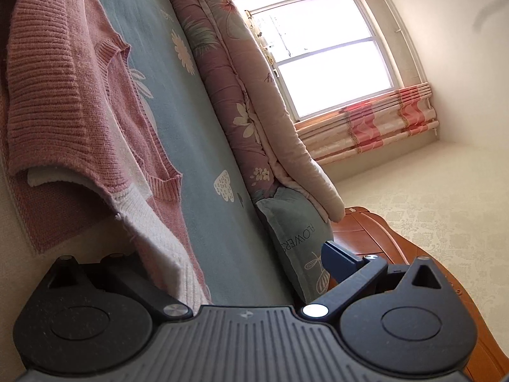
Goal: Fold clothes
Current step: 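Lay the hem over the folded sleeves near the collar with both tools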
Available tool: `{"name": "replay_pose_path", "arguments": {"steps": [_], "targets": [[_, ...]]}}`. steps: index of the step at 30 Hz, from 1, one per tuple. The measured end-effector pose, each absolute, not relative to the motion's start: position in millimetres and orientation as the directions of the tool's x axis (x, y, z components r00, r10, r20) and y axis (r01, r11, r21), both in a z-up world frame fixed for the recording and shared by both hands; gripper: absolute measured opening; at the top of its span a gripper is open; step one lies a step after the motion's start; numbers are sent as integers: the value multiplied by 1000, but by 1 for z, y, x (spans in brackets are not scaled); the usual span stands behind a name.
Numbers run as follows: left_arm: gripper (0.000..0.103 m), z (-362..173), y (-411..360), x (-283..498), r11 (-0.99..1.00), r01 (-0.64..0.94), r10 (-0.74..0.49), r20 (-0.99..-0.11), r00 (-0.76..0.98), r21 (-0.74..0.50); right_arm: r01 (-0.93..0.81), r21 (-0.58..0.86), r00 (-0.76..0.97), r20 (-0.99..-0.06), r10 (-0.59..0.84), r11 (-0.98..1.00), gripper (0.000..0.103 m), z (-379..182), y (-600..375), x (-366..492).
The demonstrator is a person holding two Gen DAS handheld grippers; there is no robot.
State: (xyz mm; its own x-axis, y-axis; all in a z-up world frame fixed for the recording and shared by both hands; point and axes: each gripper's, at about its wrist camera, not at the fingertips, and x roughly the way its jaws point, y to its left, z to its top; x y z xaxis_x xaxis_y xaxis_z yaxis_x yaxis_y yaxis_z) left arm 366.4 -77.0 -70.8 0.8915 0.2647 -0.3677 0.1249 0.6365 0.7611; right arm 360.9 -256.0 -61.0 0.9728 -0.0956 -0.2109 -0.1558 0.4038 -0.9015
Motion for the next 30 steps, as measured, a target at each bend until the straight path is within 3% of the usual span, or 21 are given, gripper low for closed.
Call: {"name": "replay_pose_path", "arguments": {"steps": [3,11,20,30], "targets": [[103,-75,-67,371,683,149,266,-434,861,715,-187,-876,962,-255,-97,445,103,-58,-258,365],[103,-67,-67,344,670,194,215,-438,873,717,-296,-765,932,-362,-1,571,103,-24,-274,299],[103,-62,-71,339,690,235,160,-462,873,684,-403,-735,885,-464,28,546,103,-41,-290,271],[103,-60,-71,360,703,248,140,-471,871,666,-331,-774,901,-429,-63,539,103,-45,-310,295]]}}
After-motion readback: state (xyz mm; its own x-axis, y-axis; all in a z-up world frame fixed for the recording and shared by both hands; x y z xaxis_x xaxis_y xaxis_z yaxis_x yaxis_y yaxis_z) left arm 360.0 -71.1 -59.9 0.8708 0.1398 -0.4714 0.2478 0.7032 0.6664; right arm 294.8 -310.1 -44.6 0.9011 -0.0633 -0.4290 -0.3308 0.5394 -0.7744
